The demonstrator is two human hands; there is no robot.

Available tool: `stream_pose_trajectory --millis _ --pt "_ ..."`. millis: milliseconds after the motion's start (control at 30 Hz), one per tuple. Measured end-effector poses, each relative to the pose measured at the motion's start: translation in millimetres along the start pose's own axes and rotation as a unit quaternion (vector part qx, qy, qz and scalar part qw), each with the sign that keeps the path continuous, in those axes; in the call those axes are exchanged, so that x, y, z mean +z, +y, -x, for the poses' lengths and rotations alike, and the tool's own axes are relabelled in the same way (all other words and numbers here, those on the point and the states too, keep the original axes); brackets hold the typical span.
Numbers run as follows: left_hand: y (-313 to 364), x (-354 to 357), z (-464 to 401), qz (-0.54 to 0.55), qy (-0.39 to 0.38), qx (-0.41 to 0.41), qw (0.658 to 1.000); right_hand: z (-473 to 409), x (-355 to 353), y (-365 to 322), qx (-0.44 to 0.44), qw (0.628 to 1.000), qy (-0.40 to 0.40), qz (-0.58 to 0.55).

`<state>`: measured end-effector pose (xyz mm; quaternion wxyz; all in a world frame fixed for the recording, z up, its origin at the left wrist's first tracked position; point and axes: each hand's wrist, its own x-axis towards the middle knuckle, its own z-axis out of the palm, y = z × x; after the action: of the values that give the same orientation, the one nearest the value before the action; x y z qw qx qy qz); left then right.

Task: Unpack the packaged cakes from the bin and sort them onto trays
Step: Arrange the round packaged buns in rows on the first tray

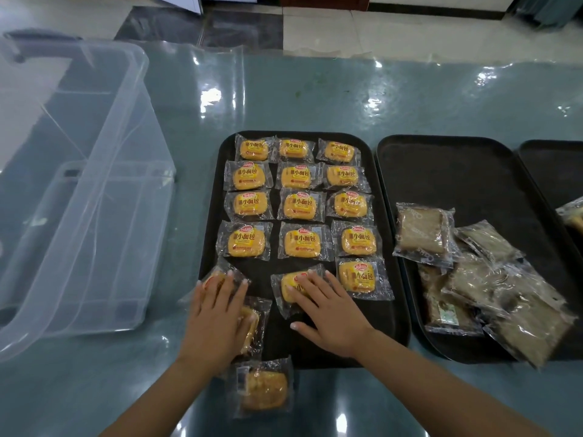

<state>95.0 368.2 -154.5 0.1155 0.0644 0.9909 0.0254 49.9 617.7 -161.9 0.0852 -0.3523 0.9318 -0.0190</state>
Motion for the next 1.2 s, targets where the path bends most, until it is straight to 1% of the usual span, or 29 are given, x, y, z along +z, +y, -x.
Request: stream_pose_trajectory --millis 67,167,300,467,600,667,767,900,1100,1200 --pt "-5 7 1 -0.007 -0.003 -0.008 1.0 2 5 1 0.009 1.0 -0.011 0.005" --pt "-6 13 3 -0.014 -0.023 -0.005 1.0 -1 8 -2 0.047 0.998 -0.029 0.015" --pt "-2 15 2 -0.021 -0.015 -0.008 1.0 -7 12 -13 0.086 0.995 -0.044 0.009" --pt "-2 19 2 -0.02 -0.003 -0.009 1.0 -10 10 -16 0.105 0.994 -0.037 0.005" --pt "-3 19 3 -0.012 -0.001 -0.002 1.0 0 -1 0 0.115 0.993 -0.008 0.027" --pt "-3 20 3 -0.006 0.0 -0.004 1.0 12 -4 13 0.162 0.986 -0.007 0.025" --pt "-4 23 5 0.006 0.002 -0.003 1.0 33 -1 28 0.236 0.971 -0.028 -0.016" --pt "-4 21 7 0.02 0.001 0.009 1.0 42 6 35 0.231 0.97 -0.061 -0.055" --pt "-2 18 19 0.042 -0.01 0.018 0.999 37 2 34 0.237 0.966 -0.089 -0.044" --pt "-3 19 24 0.058 0.004 0.042 0.997 33 -4 30 0.223 0.974 -0.041 -0.015"
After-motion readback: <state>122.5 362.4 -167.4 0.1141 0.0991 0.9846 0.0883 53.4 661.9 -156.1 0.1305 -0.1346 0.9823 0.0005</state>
